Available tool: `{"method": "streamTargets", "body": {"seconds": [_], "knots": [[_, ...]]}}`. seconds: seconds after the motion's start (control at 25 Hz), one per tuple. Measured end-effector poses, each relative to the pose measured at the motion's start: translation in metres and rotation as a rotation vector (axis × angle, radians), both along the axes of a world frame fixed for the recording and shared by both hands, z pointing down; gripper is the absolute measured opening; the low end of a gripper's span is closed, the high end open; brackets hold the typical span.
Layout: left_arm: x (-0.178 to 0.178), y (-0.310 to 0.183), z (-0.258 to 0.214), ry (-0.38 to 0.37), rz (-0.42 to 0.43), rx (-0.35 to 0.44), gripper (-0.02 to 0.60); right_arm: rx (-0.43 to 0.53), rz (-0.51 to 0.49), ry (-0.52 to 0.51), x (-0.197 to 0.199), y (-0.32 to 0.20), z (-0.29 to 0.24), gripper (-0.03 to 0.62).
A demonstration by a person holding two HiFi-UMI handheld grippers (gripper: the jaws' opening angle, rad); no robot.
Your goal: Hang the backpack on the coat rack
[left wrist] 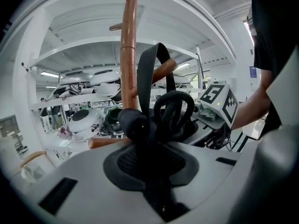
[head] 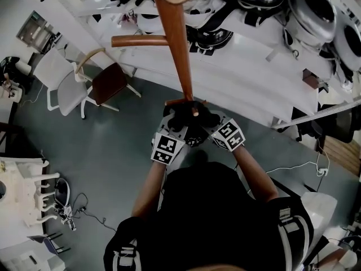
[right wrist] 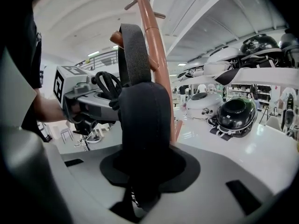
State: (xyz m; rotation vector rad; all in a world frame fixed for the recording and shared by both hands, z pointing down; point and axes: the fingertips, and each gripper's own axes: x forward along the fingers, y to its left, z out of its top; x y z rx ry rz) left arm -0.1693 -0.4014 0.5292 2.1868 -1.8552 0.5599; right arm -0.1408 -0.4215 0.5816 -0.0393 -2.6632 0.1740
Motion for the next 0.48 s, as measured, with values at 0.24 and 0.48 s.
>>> {"method": "streamTargets", "body": {"seconds": [0.24,0.48], "knots": [[-0.006,-0.006,0.007,-0.008,-0.018,-0.025,0.084,-0.009,-0.019,0.011,-0.007,-0.007,0.007,0.123],[-0.013,-0.011,0.016,-0.013,-0.034,-0.05,0.084,-0.019,-0.037,0.026,-0.013,-0.012,0.017,0.124]]}}
